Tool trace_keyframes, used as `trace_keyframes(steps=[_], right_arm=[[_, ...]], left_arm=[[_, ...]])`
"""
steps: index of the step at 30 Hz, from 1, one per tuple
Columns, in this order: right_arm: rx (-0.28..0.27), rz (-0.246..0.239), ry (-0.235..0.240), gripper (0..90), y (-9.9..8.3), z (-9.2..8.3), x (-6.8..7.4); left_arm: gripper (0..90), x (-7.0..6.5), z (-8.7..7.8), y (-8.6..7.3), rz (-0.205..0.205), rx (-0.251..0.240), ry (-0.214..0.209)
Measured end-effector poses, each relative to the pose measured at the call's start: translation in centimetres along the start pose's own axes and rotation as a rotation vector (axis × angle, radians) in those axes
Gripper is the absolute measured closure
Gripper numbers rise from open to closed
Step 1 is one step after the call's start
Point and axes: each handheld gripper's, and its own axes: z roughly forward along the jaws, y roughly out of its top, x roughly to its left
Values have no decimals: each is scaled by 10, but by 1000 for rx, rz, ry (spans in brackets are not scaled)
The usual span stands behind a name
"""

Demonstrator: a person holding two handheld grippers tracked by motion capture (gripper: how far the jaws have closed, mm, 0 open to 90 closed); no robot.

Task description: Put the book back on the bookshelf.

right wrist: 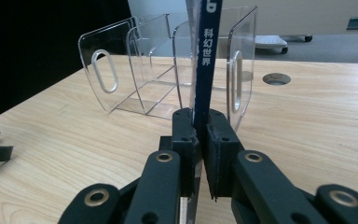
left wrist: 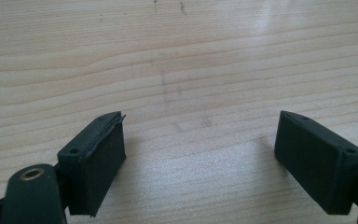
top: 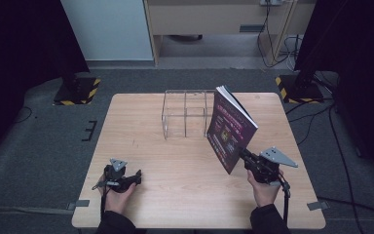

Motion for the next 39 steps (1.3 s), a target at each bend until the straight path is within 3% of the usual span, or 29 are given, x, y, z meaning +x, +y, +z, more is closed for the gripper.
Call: trace_keyframes(steps=[5,11,15,20,26,39], right_arm=[[-10,-3,17,792,6,-2,3],[-57,3,24,738,35,-3,2],[-41,8,6,751,47,2,0],[-31,45,-23,828,49,6,-1],[-33,48,-61,840,49,6,2],[-78,12,-76,842,66,9,14]], left_arm=[[152,0,0,0,0,0,0],[151,0,0,0,0,0,0],[151,0,0,0,0,0,0],[151,0,0,0,0,0,0],[151,0,0,0,0,0,0],[151,0,0,0,0,0,-1]])
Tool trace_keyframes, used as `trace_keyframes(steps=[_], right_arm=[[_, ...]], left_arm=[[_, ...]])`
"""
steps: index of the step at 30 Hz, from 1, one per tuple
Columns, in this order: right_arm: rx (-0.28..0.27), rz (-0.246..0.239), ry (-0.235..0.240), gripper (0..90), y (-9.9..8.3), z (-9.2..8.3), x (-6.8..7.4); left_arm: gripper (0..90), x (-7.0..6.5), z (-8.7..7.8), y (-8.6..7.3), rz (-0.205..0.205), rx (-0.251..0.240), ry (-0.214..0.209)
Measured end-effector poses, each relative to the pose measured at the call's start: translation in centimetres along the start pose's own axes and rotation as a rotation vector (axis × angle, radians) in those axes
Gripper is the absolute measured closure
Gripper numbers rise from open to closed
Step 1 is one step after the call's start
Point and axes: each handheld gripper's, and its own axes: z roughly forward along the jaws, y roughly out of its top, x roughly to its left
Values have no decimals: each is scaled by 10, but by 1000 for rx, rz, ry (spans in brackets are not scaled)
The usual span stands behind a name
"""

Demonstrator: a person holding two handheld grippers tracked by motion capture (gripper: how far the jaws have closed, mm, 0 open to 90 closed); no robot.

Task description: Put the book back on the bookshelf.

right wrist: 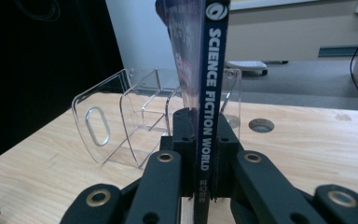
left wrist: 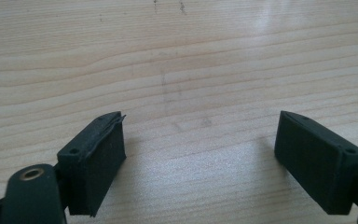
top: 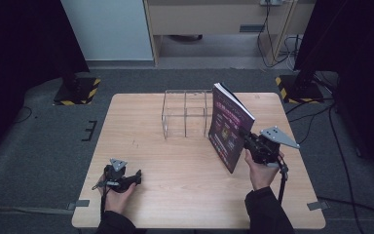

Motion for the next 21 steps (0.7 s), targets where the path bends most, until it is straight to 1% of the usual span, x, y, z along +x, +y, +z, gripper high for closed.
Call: trace_keyframes(steps=[3,11,17,21], right_arm=[[-7,-6,-5,842,4,3,2],[-43,-2,-17,842,15,12,2],[-67,-19,-42,842,22,25,0],[-86,-15,-56,842,24,37,-2]], left_arm=[[151,0,0,0,0,0,0],[151,0,0,0,0,1,0],[151,0,0,0,-1,0,0],[151,0,0,0,-1,0,0]])
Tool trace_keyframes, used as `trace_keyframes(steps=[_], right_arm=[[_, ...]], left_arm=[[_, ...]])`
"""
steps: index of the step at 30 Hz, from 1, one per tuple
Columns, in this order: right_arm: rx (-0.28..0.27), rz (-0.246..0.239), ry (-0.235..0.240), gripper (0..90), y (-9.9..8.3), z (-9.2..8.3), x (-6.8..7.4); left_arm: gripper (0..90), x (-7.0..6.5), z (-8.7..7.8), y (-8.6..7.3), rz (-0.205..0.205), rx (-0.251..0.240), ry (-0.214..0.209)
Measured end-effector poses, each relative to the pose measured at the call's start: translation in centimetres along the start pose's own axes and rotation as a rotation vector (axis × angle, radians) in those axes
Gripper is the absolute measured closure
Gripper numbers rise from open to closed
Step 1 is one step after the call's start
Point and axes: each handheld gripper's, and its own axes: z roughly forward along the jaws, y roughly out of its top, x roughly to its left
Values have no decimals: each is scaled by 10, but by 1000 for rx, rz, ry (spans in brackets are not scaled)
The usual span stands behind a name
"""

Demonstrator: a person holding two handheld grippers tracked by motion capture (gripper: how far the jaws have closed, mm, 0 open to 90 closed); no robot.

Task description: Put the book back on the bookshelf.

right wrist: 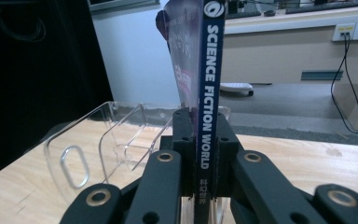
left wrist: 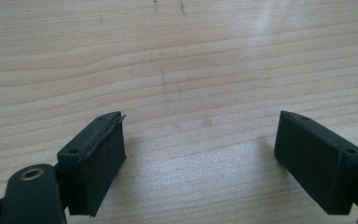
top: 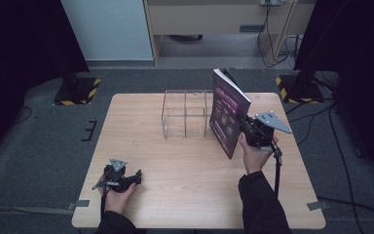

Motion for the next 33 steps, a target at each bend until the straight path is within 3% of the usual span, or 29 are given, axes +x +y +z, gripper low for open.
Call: trace_keyframes(steps=[18,33], right_arm=[[-46,3,-35,842,-9,45,3],[-76,-17,-80,841,-22,55,1]], left_arm=[[148,0,0,0,2,0,-2],[147,0,0,0,2,0,-2]])
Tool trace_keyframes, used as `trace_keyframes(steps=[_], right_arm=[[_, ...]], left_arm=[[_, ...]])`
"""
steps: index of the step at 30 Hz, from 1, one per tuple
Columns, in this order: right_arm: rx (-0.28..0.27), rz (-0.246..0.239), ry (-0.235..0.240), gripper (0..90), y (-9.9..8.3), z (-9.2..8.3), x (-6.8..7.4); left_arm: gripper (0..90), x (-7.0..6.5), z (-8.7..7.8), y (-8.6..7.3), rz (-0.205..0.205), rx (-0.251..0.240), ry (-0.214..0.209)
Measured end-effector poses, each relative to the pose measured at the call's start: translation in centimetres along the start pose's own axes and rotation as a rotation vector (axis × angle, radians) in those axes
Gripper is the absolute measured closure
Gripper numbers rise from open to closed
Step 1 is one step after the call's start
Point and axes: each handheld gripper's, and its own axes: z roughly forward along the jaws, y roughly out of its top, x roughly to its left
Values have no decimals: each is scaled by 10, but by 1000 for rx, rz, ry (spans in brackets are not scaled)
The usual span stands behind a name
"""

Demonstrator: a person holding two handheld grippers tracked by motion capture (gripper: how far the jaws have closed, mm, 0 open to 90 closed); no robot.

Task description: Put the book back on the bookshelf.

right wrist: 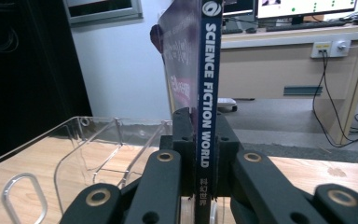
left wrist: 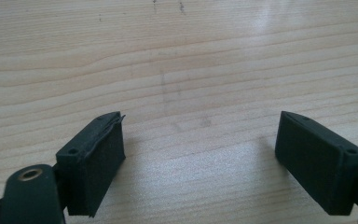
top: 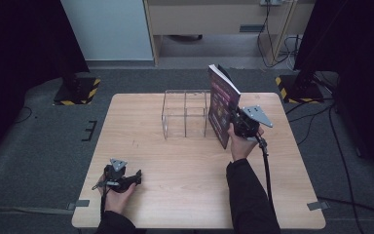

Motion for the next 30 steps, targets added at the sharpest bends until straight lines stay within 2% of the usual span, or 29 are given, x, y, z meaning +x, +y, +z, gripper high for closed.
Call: trace_keyframes(steps=[3,8,16,30], right_arm=[[-9,4,-17,841,-5,-2,-2],[-16,0,-18,838,-12,-6,-3],[15,-20,-16,826,-12,-11,-3],[48,-37,2,721,-10,-12,-3]], left_arm=[[146,0,0,0,0,0,0],[146,0,0,0,0,0,0],[146,0,0,0,1,0,1],[146,0,0,0,0,1,0]])
